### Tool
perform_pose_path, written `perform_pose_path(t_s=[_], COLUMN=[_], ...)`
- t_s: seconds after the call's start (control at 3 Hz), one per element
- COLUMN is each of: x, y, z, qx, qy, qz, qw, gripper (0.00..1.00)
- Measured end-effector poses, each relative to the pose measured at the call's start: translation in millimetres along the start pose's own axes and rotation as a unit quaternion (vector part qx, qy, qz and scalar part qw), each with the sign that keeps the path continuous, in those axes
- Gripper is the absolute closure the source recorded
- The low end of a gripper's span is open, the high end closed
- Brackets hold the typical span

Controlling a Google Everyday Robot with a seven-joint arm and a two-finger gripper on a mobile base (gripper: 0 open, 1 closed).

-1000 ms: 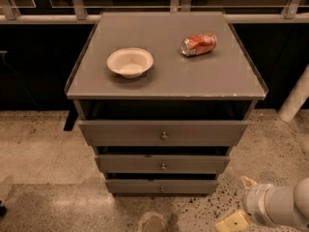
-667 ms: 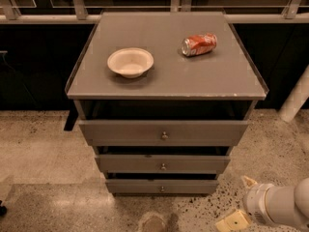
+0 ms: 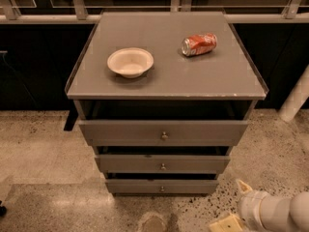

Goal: Open bottom drawer

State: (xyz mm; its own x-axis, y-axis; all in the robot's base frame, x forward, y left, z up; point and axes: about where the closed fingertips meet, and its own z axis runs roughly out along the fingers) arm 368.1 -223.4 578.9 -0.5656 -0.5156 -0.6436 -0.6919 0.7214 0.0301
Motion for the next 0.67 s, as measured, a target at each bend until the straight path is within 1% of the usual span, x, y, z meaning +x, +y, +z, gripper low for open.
perform_pose_path(t_s=[0.33,0.67], x=[9,18], y=[3,5], z=[54,98], qx=[-0.03,-0.055], qy=[-0.033,-0.046], qz=[-0.001,0.001], qw=[0.999,0.9974], gripper=[0.0,0.0])
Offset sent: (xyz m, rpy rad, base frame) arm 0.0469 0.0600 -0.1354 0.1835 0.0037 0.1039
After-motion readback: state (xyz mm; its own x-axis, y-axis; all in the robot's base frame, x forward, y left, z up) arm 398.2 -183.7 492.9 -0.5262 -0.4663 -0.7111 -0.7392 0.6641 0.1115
